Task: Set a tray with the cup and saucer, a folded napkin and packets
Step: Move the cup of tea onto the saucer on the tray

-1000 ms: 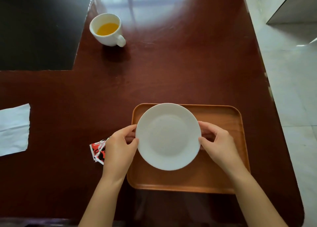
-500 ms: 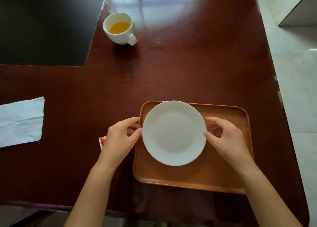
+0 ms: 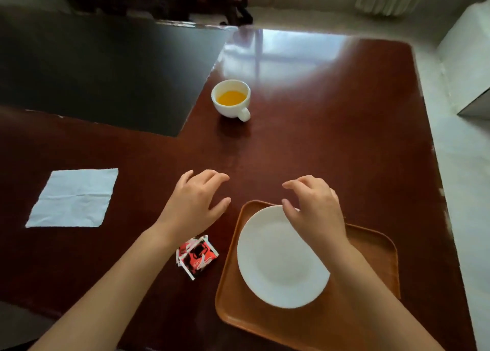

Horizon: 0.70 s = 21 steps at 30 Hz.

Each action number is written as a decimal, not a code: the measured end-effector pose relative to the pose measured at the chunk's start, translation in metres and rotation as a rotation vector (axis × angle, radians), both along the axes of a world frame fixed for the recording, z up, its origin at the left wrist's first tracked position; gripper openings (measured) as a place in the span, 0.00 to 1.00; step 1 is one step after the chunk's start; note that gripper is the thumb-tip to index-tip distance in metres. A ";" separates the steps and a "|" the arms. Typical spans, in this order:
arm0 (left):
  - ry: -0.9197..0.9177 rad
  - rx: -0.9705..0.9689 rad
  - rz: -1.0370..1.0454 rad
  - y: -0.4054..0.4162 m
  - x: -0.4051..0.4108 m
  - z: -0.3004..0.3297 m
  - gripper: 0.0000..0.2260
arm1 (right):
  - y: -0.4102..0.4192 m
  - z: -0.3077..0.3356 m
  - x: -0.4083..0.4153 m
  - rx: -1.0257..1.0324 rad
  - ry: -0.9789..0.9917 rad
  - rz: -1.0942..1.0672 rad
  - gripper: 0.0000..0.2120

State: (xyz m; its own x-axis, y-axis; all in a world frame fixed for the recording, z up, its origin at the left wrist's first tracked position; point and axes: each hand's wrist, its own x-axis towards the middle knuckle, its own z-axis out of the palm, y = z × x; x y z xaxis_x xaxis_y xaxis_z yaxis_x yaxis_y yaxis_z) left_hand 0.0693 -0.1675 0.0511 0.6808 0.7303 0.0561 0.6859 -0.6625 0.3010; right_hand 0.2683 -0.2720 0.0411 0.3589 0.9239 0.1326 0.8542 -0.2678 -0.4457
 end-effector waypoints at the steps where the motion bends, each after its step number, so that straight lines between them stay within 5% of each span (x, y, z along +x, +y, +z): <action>1: 0.013 0.023 -0.002 0.011 -0.002 0.002 0.18 | 0.013 0.001 0.000 0.002 -0.020 0.019 0.11; 12: 0.195 0.214 -0.029 0.177 0.004 0.008 0.26 | 0.190 0.006 0.008 0.020 -0.261 0.133 0.26; 21: 0.248 0.219 -0.142 0.275 0.058 -0.017 0.47 | 0.273 -0.013 0.032 -0.168 -0.323 0.142 0.49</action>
State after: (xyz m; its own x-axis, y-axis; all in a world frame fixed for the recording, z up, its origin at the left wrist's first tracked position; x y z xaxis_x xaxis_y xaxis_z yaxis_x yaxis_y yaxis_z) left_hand 0.1278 0.1075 0.0339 0.7873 0.6161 0.0213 0.6165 -0.7870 -0.0225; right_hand 0.2999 0.0008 0.0278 0.1902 0.9799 0.0607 0.9772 -0.1830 -0.1080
